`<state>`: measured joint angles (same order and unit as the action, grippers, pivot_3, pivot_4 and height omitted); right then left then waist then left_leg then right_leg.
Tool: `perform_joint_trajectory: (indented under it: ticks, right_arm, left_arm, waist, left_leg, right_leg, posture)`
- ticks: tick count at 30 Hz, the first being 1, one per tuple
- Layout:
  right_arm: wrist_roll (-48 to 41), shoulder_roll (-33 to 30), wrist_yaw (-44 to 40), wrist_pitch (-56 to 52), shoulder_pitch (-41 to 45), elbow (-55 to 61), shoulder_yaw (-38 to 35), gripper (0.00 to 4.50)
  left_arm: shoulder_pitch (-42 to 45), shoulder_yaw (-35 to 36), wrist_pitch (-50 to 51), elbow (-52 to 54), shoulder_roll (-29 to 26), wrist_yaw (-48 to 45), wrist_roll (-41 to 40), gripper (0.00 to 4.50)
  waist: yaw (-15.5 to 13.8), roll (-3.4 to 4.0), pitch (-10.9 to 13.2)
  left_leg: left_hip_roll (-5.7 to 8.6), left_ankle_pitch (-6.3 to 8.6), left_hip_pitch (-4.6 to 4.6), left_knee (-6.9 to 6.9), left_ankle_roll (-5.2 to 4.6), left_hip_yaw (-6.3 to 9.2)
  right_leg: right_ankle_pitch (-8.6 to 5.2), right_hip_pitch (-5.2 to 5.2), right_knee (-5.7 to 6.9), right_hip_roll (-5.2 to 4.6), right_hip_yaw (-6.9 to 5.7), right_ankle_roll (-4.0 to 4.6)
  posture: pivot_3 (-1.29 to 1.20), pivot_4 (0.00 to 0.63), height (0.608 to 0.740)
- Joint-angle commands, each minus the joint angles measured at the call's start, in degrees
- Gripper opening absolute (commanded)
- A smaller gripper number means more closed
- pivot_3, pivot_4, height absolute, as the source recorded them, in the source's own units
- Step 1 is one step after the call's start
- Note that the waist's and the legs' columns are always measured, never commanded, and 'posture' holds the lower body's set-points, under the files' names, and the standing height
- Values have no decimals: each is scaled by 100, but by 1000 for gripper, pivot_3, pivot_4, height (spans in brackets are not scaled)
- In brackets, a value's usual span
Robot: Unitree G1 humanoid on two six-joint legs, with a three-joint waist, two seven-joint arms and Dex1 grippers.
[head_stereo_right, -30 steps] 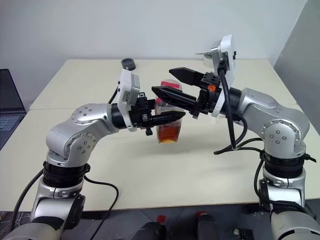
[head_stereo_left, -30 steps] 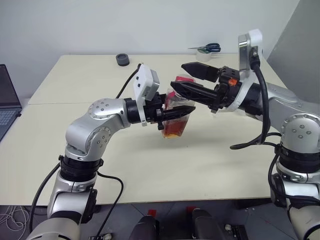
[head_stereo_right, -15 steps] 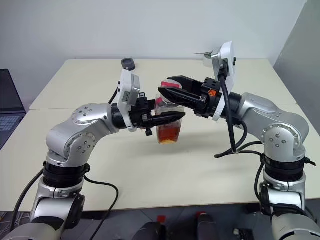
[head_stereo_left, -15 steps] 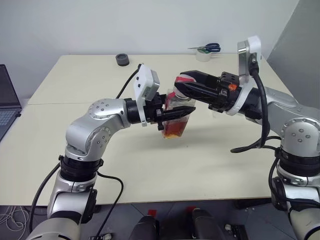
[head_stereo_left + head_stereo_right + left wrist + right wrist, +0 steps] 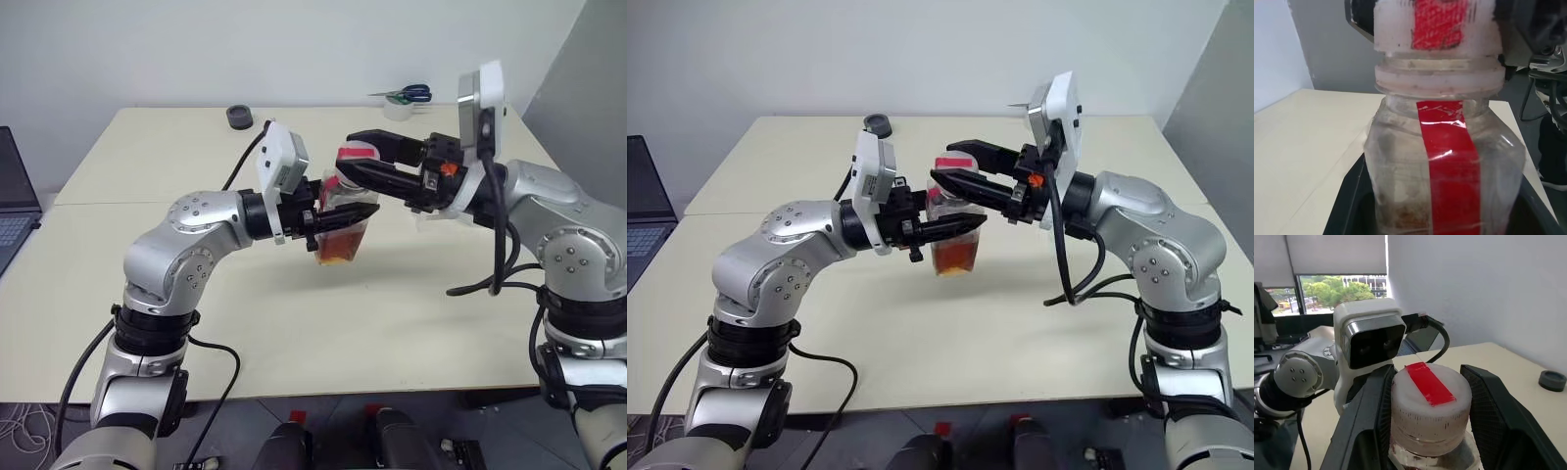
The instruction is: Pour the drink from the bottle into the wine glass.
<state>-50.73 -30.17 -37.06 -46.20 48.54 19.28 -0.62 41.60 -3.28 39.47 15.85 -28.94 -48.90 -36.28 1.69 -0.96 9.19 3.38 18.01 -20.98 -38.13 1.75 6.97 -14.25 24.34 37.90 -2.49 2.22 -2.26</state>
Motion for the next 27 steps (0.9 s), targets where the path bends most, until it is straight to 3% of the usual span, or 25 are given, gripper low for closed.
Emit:
perform_joint_trajectory:
  ticks: [1, 4, 6, 11, 15, 20, 23, 27]
  right_arm:
    - [463, -207, -26, 449, 187, 55, -237, 1826]
    - [972, -412, -334, 846, 212, 100, 50, 1826]
    - [858, -373, -300, 721, 252, 33, 15, 1826]
    - [-1360, 269, 1212, -1066, 656, -627, -1017, 1826]
    - [-2041, 400, 1839, -1492, 746, -662, -1269, 1826]
    - [-797, -147, 1230, -693, 250, 44, -837, 1826]
    - [-399, -265, 1543, -404, -496, 403, -1107, 1826]
    - [949, -495, 1980, 247, -2411, 1227, -1014, 1826]
  left_arm:
    - [5, 8, -13, 278, 5, -78, -110, 1779]
    - [-23, 8, -1, 305, -11, -82, -114, 1779]
    - [-28, 9, 4, 311, -14, -85, -115, 1779]
    - [-11, 8, -12, 288, -26, -120, -104, 1779]
    - [-14, 9, -16, 289, -29, -119, -104, 1779]
    - [-73, 37, 8, 357, -62, -82, -114, 1779]
    - [-117, 90, 27, 404, -104, -34, -120, 1779]
    - [-191, 131, 57, 479, -123, 53, -146, 1779]
  waist:
    - [-1, 0, 0]
    - [0, 0, 0]
    - [0, 0, 1]
    - [1, -1, 1]
    - [3, 1, 1]
    - [0, 1, 1]
    - [-10, -2, 0]
    - [-36, -3, 0]
  left_leg:
    - [1, 0, -1, 0, 0, 0]
    - [1, 0, 0, 0, 0, -2]
    - [2, 0, 0, 2, 0, -3]
    - [0, 0, 2, -1, 0, -1]
    - [-1, 0, 0, 4, 0, 2]
    - [1, 1, -4, 3, -2, 0]
    - [1, 1, -3, 1, -2, 1]
    - [1, 1, -5, 2, -1, 4]
  right_leg:
    - [0, 0, -1, 0, 0, 0]
    - [0, 0, -2, -1, 0, -1]
    - [0, 0, -1, -1, 0, -1]
    - [1, 0, 5, 0, 6, 2]
    - [0, 2, 2, -1, 11, 2]
    - [-1, 0, -3, -1, -2, -1]
    - [-1, -5, -6, -1, -4, -2]
    - [-1, -7, -9, -4, 3, -2]
  posture:
    - [0, 150, 740]
    - [0, 150, 740]
    - [0, 150, 740]
    - [0, 150, 740]
    - [0, 150, 740]
    - [0, 150, 740]
    - [0, 150, 740]
    - [0, 150, 740]
